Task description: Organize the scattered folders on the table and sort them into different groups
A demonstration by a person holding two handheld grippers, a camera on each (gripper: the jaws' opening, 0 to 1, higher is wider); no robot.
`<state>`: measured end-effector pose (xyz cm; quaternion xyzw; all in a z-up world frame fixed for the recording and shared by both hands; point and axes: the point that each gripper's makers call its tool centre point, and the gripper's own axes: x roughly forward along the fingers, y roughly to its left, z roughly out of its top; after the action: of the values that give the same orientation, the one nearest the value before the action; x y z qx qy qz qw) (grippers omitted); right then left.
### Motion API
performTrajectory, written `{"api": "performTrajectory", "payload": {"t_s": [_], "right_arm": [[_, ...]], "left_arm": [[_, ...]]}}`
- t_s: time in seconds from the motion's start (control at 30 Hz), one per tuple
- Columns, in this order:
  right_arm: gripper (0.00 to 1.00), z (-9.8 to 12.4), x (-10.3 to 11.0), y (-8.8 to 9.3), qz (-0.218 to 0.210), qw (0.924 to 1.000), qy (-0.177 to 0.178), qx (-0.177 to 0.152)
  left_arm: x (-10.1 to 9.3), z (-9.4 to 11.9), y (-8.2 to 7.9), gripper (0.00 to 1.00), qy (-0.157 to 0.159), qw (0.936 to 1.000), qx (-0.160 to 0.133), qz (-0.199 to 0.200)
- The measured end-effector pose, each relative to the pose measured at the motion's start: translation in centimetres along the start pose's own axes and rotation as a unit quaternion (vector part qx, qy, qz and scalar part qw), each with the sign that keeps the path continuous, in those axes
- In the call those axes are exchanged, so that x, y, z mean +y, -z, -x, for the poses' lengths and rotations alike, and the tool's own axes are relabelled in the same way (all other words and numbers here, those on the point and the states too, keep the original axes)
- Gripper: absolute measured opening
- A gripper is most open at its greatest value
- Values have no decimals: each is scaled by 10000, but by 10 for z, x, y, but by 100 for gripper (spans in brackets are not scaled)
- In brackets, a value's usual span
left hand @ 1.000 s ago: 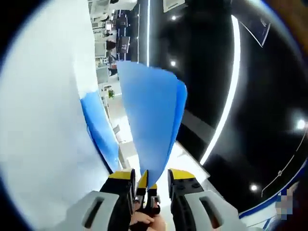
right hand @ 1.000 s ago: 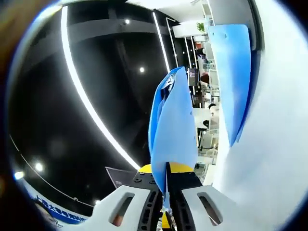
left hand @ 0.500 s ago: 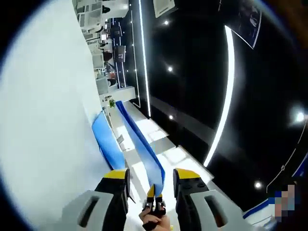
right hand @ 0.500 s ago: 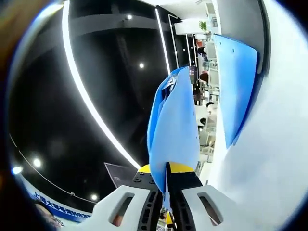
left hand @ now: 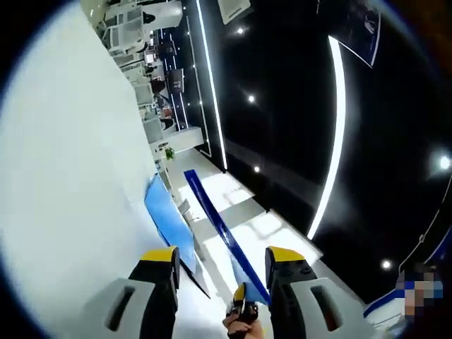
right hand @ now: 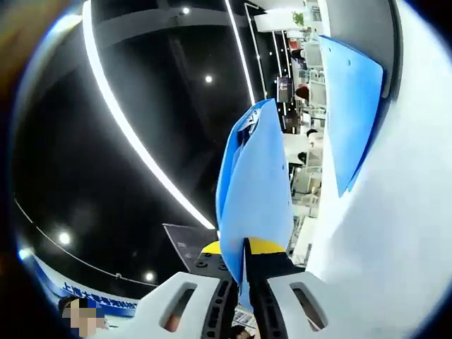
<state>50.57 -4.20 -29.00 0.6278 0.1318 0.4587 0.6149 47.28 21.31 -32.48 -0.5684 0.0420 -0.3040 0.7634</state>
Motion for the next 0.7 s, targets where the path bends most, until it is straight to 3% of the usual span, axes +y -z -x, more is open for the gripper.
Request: {"api": "performTrajectory", "payload": {"t_s": [0.23, 0.43, 0.63, 0.7], "right_arm": [[4, 1, 7, 14, -60, 9995, -156, 284], [4, 1, 10, 32, -218, 9969, -373, 663], [5, 0, 10, 46, -141, 9944, -395, 972], [5, -1, 8, 48, -124, 9935, -385, 1066]], "left_arm": [[-5, -4, 1, 51, 115, 9998, 187, 30], [-6, -10, 12, 52, 205, 9986, 475, 79], [-14, -13, 20, 52, 340, 9979, 535, 133], [-17, -15, 23, 48, 425, 9974, 540, 219]]}}
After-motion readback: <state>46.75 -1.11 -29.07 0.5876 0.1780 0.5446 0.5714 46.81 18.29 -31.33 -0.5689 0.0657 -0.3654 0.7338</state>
